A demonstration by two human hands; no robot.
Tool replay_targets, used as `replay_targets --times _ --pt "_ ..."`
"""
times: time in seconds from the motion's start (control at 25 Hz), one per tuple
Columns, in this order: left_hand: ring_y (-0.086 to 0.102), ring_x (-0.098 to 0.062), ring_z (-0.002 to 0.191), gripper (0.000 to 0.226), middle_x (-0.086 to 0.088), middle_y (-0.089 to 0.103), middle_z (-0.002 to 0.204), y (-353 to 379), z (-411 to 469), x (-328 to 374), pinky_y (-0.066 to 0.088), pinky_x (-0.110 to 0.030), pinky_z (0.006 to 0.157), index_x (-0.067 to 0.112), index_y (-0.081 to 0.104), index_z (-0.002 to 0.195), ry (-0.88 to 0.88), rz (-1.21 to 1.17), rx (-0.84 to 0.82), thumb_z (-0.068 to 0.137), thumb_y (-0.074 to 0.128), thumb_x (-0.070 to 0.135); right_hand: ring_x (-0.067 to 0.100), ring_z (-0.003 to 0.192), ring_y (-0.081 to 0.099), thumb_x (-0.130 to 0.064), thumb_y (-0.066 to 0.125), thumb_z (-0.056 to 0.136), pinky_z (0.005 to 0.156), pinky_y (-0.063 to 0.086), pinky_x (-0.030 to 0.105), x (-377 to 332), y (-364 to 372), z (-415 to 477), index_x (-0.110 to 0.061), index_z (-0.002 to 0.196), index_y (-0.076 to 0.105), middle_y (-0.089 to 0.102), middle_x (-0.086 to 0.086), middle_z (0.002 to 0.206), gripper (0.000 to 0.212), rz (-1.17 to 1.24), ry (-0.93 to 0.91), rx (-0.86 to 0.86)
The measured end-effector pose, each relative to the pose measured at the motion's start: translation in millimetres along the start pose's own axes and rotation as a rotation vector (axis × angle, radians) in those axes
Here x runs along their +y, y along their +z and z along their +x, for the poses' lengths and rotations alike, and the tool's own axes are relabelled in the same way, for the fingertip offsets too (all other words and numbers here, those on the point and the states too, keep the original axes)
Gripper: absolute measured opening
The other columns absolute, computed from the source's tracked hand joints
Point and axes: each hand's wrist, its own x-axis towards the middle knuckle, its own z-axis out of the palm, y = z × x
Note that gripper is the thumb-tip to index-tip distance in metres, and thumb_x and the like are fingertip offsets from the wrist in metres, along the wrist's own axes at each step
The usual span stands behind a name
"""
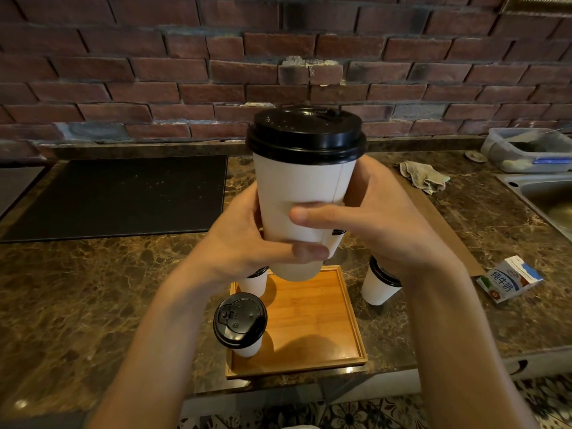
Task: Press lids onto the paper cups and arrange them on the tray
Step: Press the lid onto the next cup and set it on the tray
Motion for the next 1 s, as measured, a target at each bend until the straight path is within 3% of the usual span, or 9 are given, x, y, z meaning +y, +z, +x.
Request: replay_targets --times 0.16,0.36,0.56,0.64,0.76,0.92,1.0 --pt "0.064 -0.014 0.105 0.081 0.002 0.067 0.111 -2.1 -1.3 1.0 0.055 -0.028 0.083 0.011 0.049 0.129 0.014 0.034 0.069 0.056 0.081 0.023 0.010 0.107 0.066 -0.024 0.084 0.066 0.086 0.058 0.030 -3.3 2.4 1.0 -0.021 0.123 0.057 0.070 -0.005 0.113 0.064 -0.025 0.000 0.016" --pt "0.063 0.003 0.098 0.071 0.024 0.066 0.103 3.8 -3.3 2.0 0.050 -0.008 0.070 0.032 0.050 0.115 0.052 0.055 0.204 0.055 0.086 0.024 0.003 0.108 0.064 -0.037 0.080 0.061 0.083 0.056 0.021 -11.1 9.8 2.0 -0.021 0.127 0.055 0.068 -0.008 0.114 0.072 -0.040 -0.023 0.079" --pt "0.060 0.007 0.102 0.077 0.028 0.064 0.107 3.9 -3.2 3.3 0.048 -0.005 0.073 0.033 0.046 0.122 0.096 0.089 0.305 0.055 0.083 0.035 -0.001 0.111 0.060 -0.034 0.085 0.066 0.089 0.054 0.020 -10.7 17.8 3.1 -0.024 0.128 0.056 0.067 -0.012 0.117 0.069 -0.096 -0.059 0.184" --pt "0.058 0.012 0.102 0.073 0.031 0.063 0.103 2.9 -1.4 0.3 0.046 -0.002 0.072 0.038 0.045 0.117 0.099 0.116 0.326 0.057 0.084 0.027 -0.002 0.110 0.059 -0.033 0.086 0.068 0.088 0.055 0.021 -6.6 24.5 4.0 -0.025 0.130 0.054 0.065 -0.013 0.117 0.070 -0.112 -0.062 0.232" --pt "0.059 0.008 0.104 0.076 0.018 0.062 0.109 2.7 1.3 -8.3 0.048 -0.005 0.073 0.038 0.045 0.117 0.082 0.125 0.335 0.060 0.084 0.007 -0.005 0.108 0.057 -0.037 0.086 0.066 0.084 0.054 0.016 -1.4 31.6 6.2 -0.027 0.132 0.049 0.061 -0.015 0.118 0.076 -0.136 -0.037 0.263" --pt "0.058 0.007 0.105 0.077 0.016 0.061 0.112 1.1 1.7 -8.9 0.048 -0.005 0.074 0.034 0.044 0.121 0.081 0.132 0.294 0.063 0.081 0.000 -0.007 0.104 0.058 -0.035 0.087 0.066 0.080 0.052 0.012 -1.4 30.7 8.4 -0.026 0.129 0.051 0.063 -0.015 0.115 0.073 -0.126 -0.045 0.279" --pt "0.057 0.011 0.104 0.076 0.025 0.061 0.107 -1.4 1.4 -4.3 0.046 -0.002 0.072 0.039 0.044 0.119 0.101 0.124 0.263 0.060 0.084 0.010 -0.004 0.105 0.060 -0.034 0.087 0.067 0.083 0.055 0.018 -3.2 28.5 9.4 -0.024 0.129 0.053 0.064 -0.013 0.115 0.071 -0.112 -0.058 0.286"
